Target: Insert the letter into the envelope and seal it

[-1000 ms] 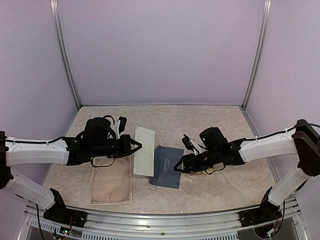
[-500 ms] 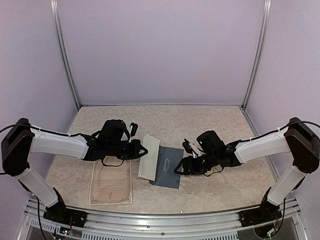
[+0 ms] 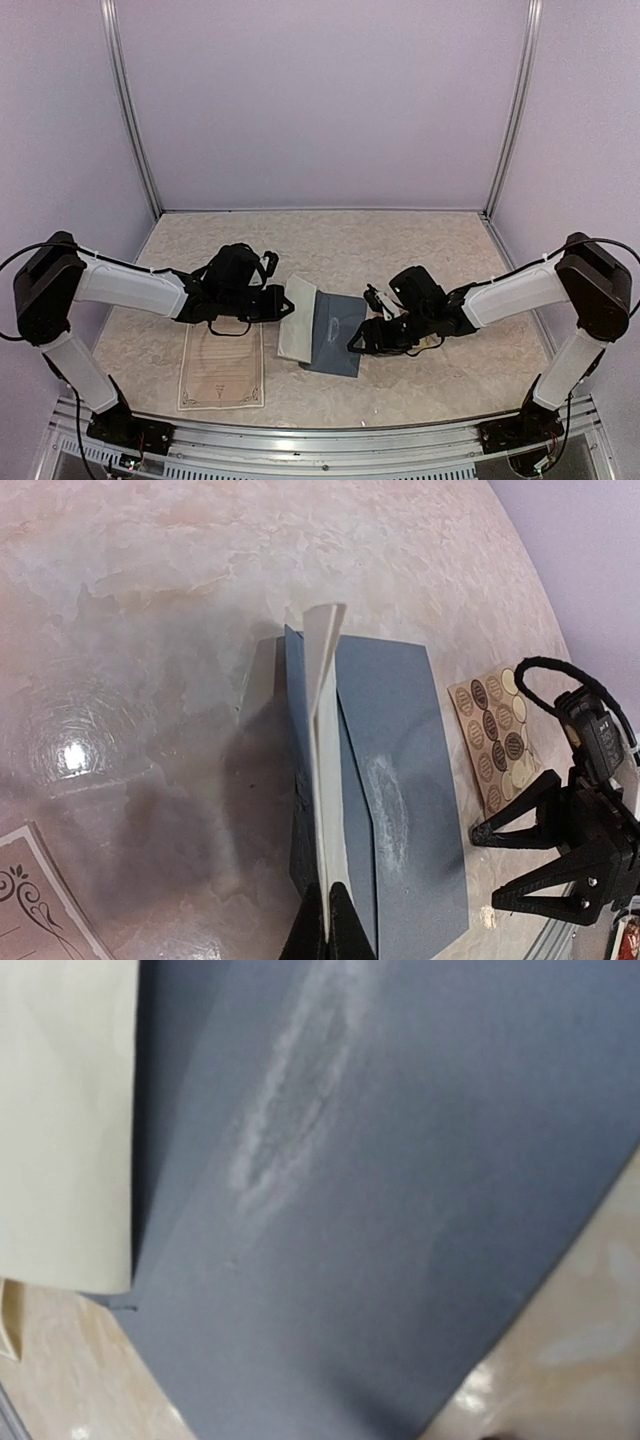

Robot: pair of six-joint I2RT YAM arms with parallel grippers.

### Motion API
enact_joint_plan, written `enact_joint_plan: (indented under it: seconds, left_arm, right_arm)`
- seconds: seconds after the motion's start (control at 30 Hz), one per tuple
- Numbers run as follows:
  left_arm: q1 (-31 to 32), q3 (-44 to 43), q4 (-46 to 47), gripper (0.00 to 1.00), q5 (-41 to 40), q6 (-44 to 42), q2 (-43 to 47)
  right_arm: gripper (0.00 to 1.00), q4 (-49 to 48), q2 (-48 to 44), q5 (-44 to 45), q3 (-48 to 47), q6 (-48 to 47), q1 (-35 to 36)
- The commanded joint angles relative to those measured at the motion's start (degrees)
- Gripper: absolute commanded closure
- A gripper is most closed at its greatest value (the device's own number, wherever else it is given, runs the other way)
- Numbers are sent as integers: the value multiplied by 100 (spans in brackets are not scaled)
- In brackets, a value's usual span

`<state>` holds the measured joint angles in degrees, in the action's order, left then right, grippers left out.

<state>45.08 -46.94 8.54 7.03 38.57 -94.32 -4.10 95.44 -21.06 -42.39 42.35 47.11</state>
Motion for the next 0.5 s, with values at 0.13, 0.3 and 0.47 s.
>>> enact_joint_plan:
  seconds: [0.13, 0.3, 0.47]
  left_arm:
    - [1, -111, 94, 100, -68, -111, -228]
    - [26, -136, -16, 100, -96, -218, -300]
    - [40, -159, -45, 100, -88, -345, -354]
  right_arm:
    - [37, -187, 239, -77, -119, 128, -26]
    - [37, -221, 312, -78, -131, 199, -29]
    - [37, -232, 351, -95, -164, 218, -32]
